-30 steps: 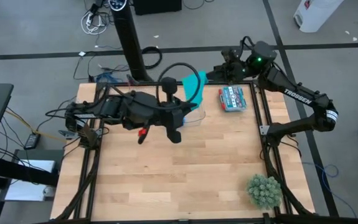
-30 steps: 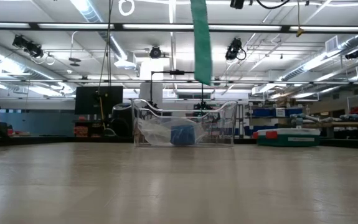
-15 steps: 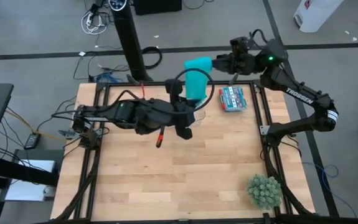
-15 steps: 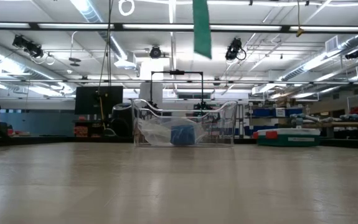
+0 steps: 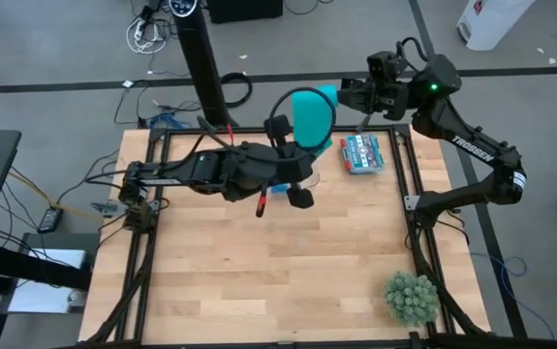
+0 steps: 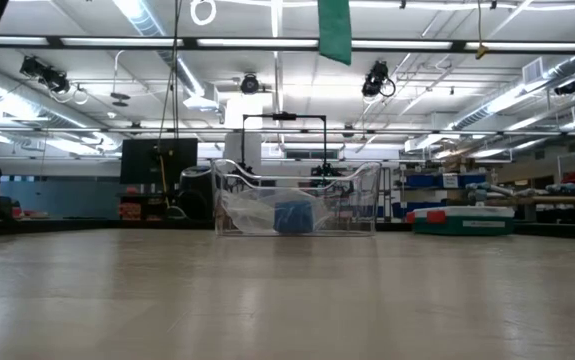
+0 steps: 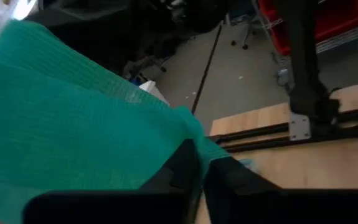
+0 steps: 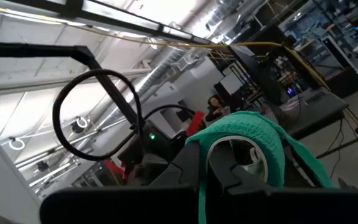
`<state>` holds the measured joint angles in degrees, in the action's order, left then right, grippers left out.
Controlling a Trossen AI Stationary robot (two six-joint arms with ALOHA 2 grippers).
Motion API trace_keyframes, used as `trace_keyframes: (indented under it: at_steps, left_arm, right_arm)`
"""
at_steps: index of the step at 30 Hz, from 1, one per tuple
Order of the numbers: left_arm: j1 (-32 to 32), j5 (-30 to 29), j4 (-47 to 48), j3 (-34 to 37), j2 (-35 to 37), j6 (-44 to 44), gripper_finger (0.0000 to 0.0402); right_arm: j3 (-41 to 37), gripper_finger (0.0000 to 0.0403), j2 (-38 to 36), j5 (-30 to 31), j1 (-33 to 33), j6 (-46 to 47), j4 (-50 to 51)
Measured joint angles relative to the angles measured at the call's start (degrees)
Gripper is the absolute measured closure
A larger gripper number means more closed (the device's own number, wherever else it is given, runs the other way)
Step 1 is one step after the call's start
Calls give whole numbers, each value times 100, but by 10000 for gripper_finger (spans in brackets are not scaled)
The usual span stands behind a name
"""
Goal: Roll bandage
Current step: Roll the sky blue bandage
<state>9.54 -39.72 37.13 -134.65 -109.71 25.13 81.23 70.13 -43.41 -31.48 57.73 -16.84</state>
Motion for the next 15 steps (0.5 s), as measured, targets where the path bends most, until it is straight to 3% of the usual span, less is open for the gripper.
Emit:
trace_keyframes:
  at_steps: [8,15]
  left_arm:
    - [-6,-190,176,0,2,-135,245]
    - [-6,-372,-49,-24,4,-309,214]
  right_arm:
    - [0,403,0,-108,-74,-130,84]
    - [0,403,0,-244,-191,-296,169]
